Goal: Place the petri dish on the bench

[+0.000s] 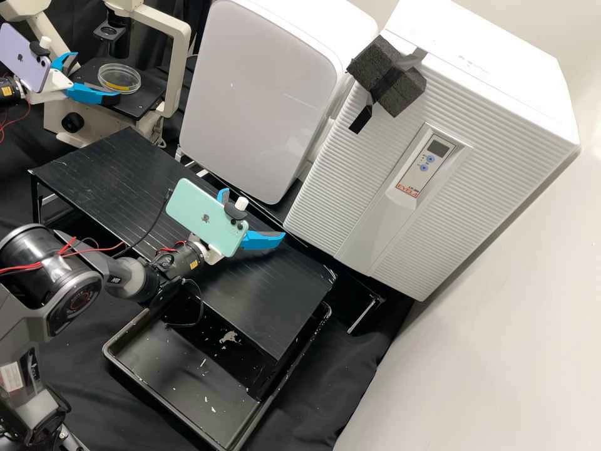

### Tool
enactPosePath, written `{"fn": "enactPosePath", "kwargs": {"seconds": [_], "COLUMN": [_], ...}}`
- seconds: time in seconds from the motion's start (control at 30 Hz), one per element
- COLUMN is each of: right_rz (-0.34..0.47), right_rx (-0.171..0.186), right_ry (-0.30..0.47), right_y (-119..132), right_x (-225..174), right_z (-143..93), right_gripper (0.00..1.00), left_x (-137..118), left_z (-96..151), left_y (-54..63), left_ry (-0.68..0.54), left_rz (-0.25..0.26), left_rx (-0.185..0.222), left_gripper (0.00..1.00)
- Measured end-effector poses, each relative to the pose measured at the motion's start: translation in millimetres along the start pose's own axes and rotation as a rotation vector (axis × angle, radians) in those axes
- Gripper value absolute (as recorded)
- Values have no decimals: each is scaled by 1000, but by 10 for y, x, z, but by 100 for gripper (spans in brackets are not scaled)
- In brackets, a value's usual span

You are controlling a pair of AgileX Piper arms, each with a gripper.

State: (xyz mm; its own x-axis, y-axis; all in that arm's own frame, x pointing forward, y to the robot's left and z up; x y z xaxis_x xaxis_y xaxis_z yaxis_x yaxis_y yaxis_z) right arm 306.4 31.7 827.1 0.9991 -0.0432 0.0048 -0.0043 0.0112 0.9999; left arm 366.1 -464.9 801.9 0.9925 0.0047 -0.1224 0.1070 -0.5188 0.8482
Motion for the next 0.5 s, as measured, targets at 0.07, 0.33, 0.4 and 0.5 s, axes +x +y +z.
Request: {"fn": "enactPosePath", "kwargs": {"seconds": [0.07, 0.33, 0.4, 0.5], "right_rz": [0, 0, 0, 0], "right_rx": [0, 0, 0, 0], "right_ry": [0, 0, 0, 0], "right_y": [0, 0, 0, 0], "right_x": [0, 0, 0, 0], "right_z": [0, 0, 0, 0], "right_gripper": [100, 100, 100, 100], "left_x": [41, 226, 254, 269], "left_z": [-10, -23, -25, -13], "left_y": [-3, -35, -37, -47], "left_ry": [-7, -16, -16, -20], "left_rz": [2, 6, 8, 6], "left_rx": [7, -32, -32, -32], "left_gripper": [100, 100, 100, 100]}}
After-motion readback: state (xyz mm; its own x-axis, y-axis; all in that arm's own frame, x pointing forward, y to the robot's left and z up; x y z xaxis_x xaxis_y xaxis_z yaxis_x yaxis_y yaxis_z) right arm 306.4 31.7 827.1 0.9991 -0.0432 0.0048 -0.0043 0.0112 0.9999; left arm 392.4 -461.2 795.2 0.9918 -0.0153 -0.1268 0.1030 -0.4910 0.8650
